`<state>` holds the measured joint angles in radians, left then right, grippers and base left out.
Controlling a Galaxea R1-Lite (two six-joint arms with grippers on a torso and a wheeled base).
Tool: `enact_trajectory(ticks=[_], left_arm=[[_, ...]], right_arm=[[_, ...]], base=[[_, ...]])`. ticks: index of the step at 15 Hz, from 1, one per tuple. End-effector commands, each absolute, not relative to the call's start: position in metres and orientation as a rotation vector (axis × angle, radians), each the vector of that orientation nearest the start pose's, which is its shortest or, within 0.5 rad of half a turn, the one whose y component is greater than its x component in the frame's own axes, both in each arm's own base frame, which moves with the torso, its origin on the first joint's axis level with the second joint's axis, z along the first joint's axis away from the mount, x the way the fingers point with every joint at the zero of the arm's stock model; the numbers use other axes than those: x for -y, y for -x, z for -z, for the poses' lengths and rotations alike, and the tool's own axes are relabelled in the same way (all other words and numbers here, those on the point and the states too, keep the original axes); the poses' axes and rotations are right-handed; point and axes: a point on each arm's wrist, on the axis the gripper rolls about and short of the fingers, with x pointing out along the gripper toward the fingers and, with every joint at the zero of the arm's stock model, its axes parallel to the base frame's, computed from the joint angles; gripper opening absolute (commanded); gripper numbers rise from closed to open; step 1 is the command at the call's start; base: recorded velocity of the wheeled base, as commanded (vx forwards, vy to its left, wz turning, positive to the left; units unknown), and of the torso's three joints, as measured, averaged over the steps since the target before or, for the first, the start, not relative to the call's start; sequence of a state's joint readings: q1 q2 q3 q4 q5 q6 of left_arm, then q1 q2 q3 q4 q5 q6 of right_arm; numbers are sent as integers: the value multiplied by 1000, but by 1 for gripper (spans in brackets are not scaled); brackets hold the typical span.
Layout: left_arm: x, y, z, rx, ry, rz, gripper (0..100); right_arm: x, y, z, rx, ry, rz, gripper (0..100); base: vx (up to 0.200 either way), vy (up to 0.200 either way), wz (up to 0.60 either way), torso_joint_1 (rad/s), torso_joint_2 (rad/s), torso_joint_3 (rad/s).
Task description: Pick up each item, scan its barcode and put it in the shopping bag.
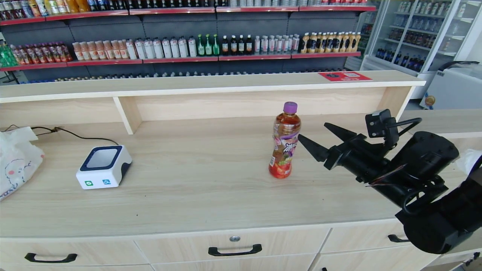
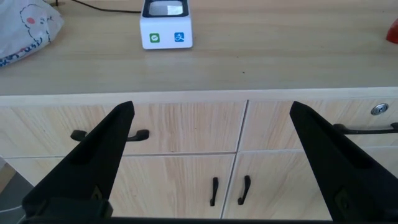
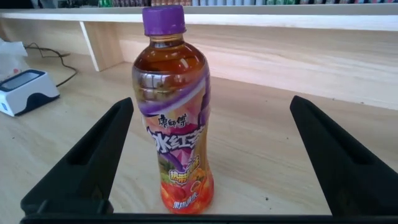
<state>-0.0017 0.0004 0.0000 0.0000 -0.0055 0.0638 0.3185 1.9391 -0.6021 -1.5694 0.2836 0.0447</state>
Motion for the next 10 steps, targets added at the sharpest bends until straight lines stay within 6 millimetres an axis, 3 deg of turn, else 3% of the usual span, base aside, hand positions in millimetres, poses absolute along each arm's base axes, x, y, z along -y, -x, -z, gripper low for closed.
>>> enact_trajectory(ticks=[1,4,8,10], left_arm=[[0,23,-75,0,-66,6,100],[0,23,-75,0,-66,8,100],[0,23,-75,0,-67,8,100],[0,23,-75,0,-69,8,100]], right_arm=[[-109,-308,-142,199,-44,-608,100],[-118,-322,-134,201,-35,-618,100],[-141,-325,-121,172,-39,-676,100],[-150,-339,-118,199,-42,-685,100]], base=[[0,0,0,0,0,0],[0,0,0,0,0,0],[0,0,0,0,0,0],[0,0,0,0,0,0]])
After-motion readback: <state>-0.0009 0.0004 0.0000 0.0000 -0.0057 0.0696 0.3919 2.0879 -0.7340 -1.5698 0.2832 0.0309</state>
